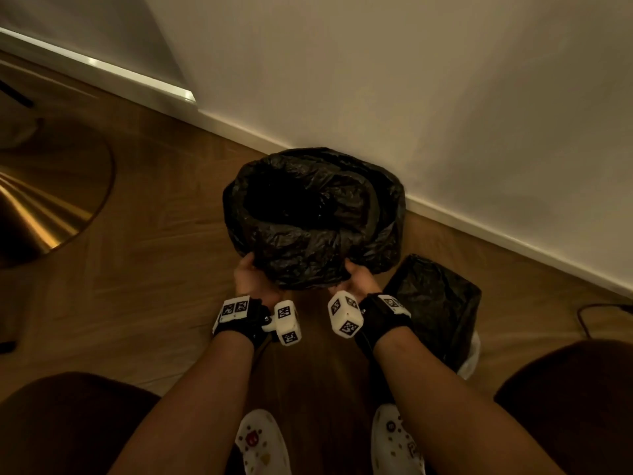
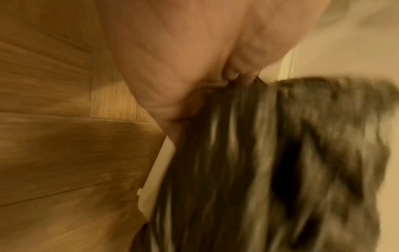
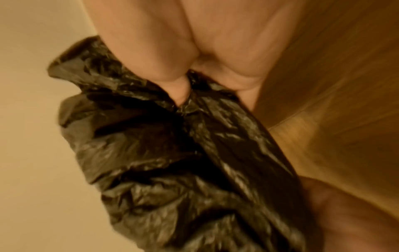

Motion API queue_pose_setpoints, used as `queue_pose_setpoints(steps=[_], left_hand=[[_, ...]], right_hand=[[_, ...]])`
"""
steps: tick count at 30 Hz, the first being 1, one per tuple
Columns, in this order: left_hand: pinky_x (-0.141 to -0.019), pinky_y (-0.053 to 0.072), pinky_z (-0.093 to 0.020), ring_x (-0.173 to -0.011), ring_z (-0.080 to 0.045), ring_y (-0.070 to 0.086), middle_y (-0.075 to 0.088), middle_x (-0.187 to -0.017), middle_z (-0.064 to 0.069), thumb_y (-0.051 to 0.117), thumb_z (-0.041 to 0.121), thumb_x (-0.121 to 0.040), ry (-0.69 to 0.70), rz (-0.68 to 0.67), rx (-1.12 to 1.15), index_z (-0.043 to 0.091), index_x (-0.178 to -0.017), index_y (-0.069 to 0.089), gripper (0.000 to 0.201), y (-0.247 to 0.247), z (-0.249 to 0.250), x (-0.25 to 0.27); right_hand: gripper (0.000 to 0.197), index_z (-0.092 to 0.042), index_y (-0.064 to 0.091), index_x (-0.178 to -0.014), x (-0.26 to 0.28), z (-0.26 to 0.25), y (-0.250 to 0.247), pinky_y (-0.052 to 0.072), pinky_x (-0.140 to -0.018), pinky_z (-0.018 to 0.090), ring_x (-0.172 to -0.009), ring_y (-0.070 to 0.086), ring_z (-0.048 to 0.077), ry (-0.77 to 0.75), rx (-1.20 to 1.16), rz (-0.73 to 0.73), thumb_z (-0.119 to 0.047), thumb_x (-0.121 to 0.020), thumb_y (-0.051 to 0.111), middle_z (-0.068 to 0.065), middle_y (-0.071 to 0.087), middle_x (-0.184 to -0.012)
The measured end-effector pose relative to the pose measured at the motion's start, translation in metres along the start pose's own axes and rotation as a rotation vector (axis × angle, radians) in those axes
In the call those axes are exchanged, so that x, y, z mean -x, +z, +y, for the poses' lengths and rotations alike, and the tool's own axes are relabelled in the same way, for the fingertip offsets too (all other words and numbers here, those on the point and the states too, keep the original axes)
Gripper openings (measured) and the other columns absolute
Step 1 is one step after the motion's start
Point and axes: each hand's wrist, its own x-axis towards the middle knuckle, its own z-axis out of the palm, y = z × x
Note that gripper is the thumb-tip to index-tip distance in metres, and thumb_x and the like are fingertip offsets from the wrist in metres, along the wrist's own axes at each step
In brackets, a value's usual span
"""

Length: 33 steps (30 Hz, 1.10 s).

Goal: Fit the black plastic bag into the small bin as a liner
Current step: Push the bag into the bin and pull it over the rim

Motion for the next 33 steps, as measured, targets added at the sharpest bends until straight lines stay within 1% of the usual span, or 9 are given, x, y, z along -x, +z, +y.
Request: queue_pose_setpoints(steps=[3, 6, 10, 15, 19, 23, 27, 30, 33], left_hand=[[-0.096, 0.042, -0.045, -0.112, -0.032, 0.055, 0.063, -0.114, -0.008, 0.051, 0.027, -0.071, -0.001, -0.159, 0.049, 0.014, -0.105, 0.067, 0.039, -0.013, 0.0, 0.01], [-0.089, 0.051, -0.046, -0.11, -0.031, 0.062, 0.068, -0.118, -0.008, 0.063, 0.011, -0.08, 0.033, -0.25, -0.19, 0.014, -0.121, 0.06, 0.042, -0.001, -0.011, 0.019], [-0.097, 0.05, -0.054, -0.111, -0.036, 0.065, 0.069, -0.118, -0.011, 0.082, 0.016, -0.063, 0.05, -0.092, -0.392, 0.009, -0.113, 0.067, 0.052, 0.008, -0.017, -0.001], [-0.11, 0.037, -0.054, -0.126, -0.038, 0.052, 0.055, -0.138, -0.017, 0.052, 0.005, -0.077, -0.023, 0.003, -0.031, 0.008, -0.136, 0.051, 0.059, 0.002, -0.001, -0.009], [-0.112, 0.031, -0.053, -0.134, -0.037, 0.042, 0.043, -0.147, -0.019, 0.038, 0.024, -0.096, -0.113, -0.001, 0.003, 0.008, -0.146, 0.037, 0.052, 0.007, 0.003, -0.008], [-0.075, 0.054, -0.045, -0.103, -0.033, 0.059, 0.06, -0.119, -0.012, 0.059, 0.024, -0.087, -0.072, 0.133, -0.297, 0.011, -0.124, 0.054, 0.04, 0.008, 0.006, -0.013], [-0.054, 0.049, -0.029, -0.077, -0.02, 0.061, 0.062, -0.104, -0.007, 0.077, 0.031, -0.069, -0.052, 0.173, -0.506, 0.012, -0.114, 0.059, 0.052, 0.003, 0.019, -0.021], [-0.039, 0.04, -0.017, -0.058, -0.011, 0.053, 0.062, -0.084, -0.005, 0.072, 0.022, -0.081, -0.059, 0.065, -0.454, 0.011, -0.097, 0.061, 0.022, 0.008, 0.024, -0.02], [-0.037, 0.043, -0.014, -0.064, -0.012, 0.053, 0.061, -0.092, -0.007, 0.063, 0.022, -0.09, -0.077, 0.006, -0.28, 0.011, -0.098, 0.059, 0.014, 0.014, 0.028, -0.016]], right_hand=[[0.04, -0.005, 0.05, -0.139, 0.002, -0.01, 0.0, 0.059, -0.057, 0.032, -0.105, 0.063, 0.034, -0.018, -0.026, 0.041, -0.022, -0.103, 0.046, 0.019, 0.06, -0.13], [0.038, -0.001, 0.052, -0.133, 0.004, -0.016, 0.007, 0.055, -0.044, 0.027, -0.086, 0.061, 0.03, -0.045, 0.024, 0.026, -0.024, -0.104, 0.044, 0.02, 0.061, -0.124], [0.049, -0.009, 0.053, -0.136, 0.018, -0.015, 0.02, 0.055, -0.064, 0.036, -0.097, 0.059, 0.034, -0.076, -0.148, -0.027, -0.042, -0.104, 0.035, 0.013, 0.057, -0.133], [0.054, -0.005, 0.057, -0.127, 0.019, -0.01, 0.004, 0.042, -0.105, 0.049, -0.119, 0.055, 0.038, -0.15, -0.323, -0.108, -0.016, -0.077, 0.043, 0.015, 0.058, -0.134], [0.042, 0.006, 0.065, -0.109, 0.007, -0.006, 0.004, 0.055, -0.075, 0.042, -0.094, 0.067, 0.04, -0.182, 0.197, 0.069, 0.003, -0.068, 0.054, 0.024, 0.066, -0.117], [0.047, -0.001, 0.061, -0.121, -0.007, -0.01, -0.004, 0.054, -0.059, 0.031, -0.094, 0.069, 0.036, -0.17, 0.491, 0.222, -0.022, -0.08, 0.069, 0.018, 0.069, -0.107], [0.048, -0.005, 0.061, -0.118, -0.004, -0.011, -0.013, 0.043, -0.046, 0.024, -0.067, 0.067, 0.022, -0.132, 0.649, 0.283, -0.042, -0.088, 0.066, 0.008, 0.07, -0.087], [0.042, -0.005, 0.054, -0.126, -0.003, -0.011, -0.015, 0.047, -0.039, 0.021, -0.056, 0.065, 0.014, -0.047, 0.364, 0.21, -0.027, -0.092, 0.065, 0.009, 0.07, -0.086], [0.042, -0.005, 0.042, -0.137, 0.003, -0.016, -0.01, 0.061, -0.057, 0.032, -0.069, 0.074, 0.019, 0.004, -0.047, 0.123, -0.011, -0.098, 0.056, 0.014, 0.064, -0.119]])
